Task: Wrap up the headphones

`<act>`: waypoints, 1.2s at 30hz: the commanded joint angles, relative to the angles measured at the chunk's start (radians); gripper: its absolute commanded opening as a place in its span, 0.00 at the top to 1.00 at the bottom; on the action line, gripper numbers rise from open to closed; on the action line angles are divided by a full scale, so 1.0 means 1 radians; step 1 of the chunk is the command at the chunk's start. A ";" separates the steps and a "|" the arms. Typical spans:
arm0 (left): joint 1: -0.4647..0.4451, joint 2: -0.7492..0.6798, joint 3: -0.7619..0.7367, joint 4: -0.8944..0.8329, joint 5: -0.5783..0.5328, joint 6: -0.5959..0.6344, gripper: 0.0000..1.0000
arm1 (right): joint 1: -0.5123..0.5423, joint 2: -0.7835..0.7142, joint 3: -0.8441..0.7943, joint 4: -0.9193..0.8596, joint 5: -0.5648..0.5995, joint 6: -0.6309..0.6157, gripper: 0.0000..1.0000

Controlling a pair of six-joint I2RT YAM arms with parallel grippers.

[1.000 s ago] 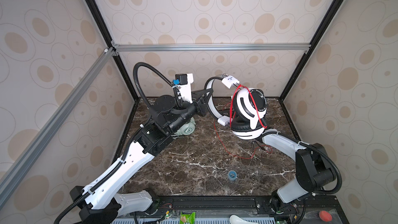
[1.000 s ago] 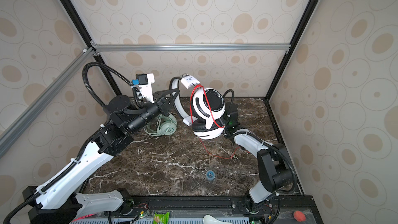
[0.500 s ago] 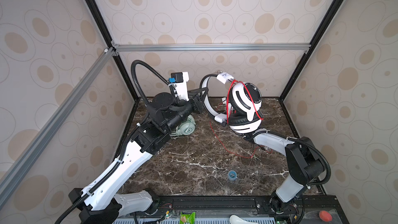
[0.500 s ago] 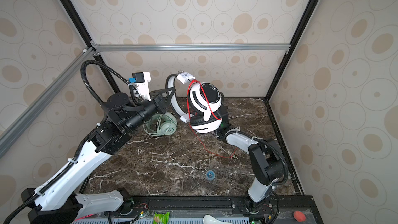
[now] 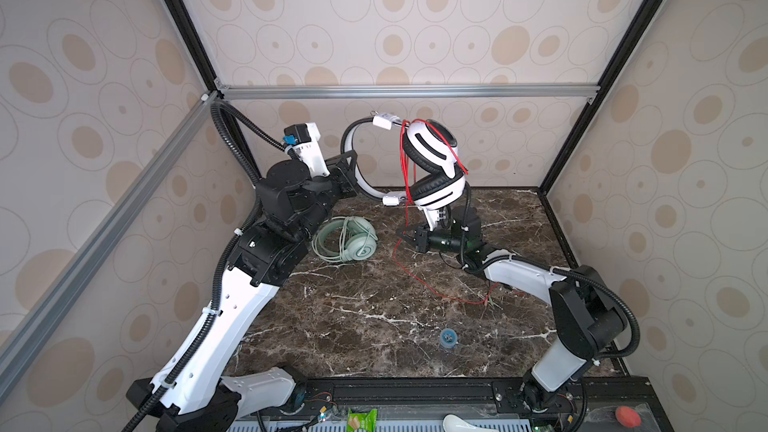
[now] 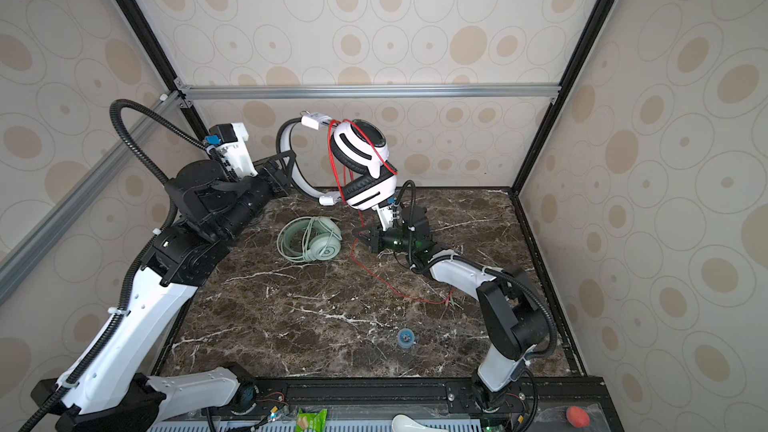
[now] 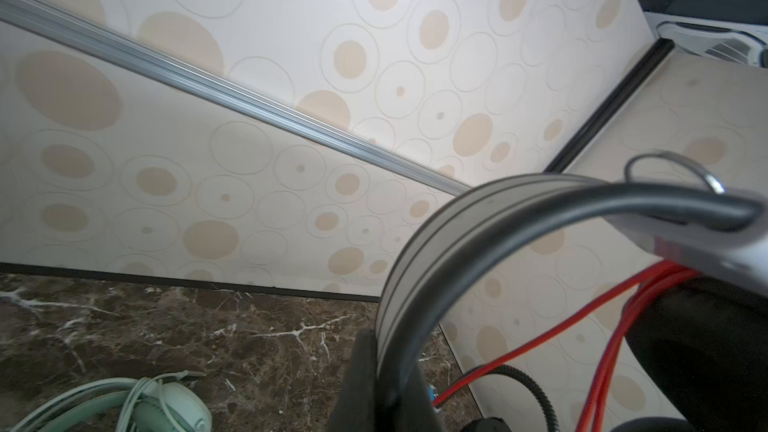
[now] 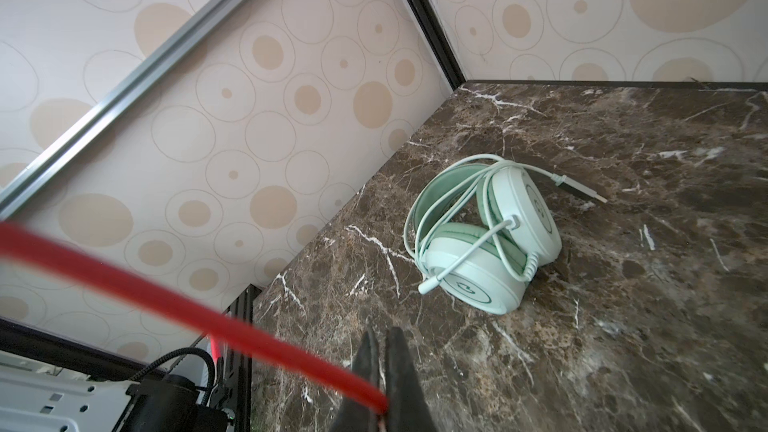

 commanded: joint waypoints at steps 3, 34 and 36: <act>0.016 -0.029 -0.045 0.151 -0.175 -0.099 1.00 | 0.086 -0.136 0.032 -0.341 0.128 -0.142 1.00; 0.076 0.236 0.025 0.182 -0.468 0.193 1.00 | 0.290 -0.427 0.119 -0.987 0.292 -0.505 1.00; 0.077 0.242 -0.005 0.183 -0.476 0.215 1.00 | 0.290 -0.424 0.152 -1.009 0.303 -0.519 1.00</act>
